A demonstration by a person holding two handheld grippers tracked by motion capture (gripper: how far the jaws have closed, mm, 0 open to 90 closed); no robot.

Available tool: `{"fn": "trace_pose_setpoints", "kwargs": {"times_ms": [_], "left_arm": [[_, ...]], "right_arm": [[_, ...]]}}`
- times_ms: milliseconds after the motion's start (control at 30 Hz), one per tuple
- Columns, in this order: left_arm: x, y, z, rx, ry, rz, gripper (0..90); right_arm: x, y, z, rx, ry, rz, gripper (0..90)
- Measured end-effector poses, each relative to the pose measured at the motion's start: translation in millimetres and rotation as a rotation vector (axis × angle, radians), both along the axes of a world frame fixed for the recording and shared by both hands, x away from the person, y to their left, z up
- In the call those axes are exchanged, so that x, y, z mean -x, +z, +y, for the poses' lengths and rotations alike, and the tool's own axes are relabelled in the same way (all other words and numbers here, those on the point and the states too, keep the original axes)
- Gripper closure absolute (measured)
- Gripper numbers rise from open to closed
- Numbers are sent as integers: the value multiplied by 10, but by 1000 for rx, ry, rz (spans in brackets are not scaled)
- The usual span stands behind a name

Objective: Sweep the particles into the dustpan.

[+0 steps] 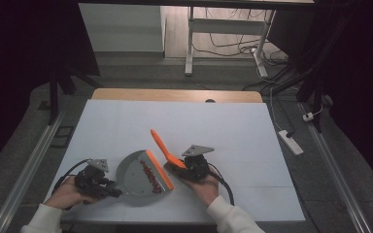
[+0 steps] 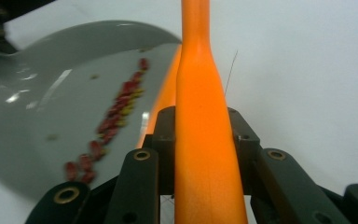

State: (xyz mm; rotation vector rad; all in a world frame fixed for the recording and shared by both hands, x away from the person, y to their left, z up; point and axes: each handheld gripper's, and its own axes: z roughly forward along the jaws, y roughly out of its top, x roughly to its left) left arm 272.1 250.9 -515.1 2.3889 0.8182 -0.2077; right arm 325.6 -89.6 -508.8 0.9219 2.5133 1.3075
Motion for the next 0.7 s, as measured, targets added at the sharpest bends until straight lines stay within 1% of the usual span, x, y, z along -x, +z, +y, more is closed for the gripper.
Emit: {"fn": "trace_pose_setpoints", "kwargs": {"times_ms": [67, 100, 167, 233, 267, 300, 367, 400, 500, 600, 633, 700], "left_arm": [[1, 0, -2, -1, 1, -1, 616], [2, 0, -2, -1, 1, -1, 616], [3, -1, -1, -1, 2, -1, 616], [1, -3, -1, 0, 2, -2, 616], [0, -6, -1, 0, 1, -2, 616], [0, -9, 0, 1, 2, -2, 616], [1, -13, 1, 3, 2, -2, 615], [3, -16, 0, 4, 2, -4, 616], [5, -24, -8, 4, 1, -10, 615], [3, -24, -17, 4, 4, -19, 616], [3, -25, -23, 5, 6, -24, 616], [0, -28, -38, 7, 7, -37, 616]], "right_arm": [[55, -1, 51, -5, 14, 17, 702], [80, -2, 76, -4, 19, 10, 702], [114, 1, 119, -12, 30, 14, 702], [130, 20, 138, -48, 49, 31, 703], [127, 28, 143, -80, 65, 65, 703], [131, 40, 153, -93, 76, 80, 703], [141, 88, 156, -83, 83, 36, 703], [133, 119, 137, -88, 76, 20, 703], [60, 208, 11, -129, 35, 7, 703], [-16, 257, -148, -136, -14, -9, 702], [-40, 264, -197, -133, -27, -21, 702], [-87, 273, -290, -145, -46, -6, 703]]}}
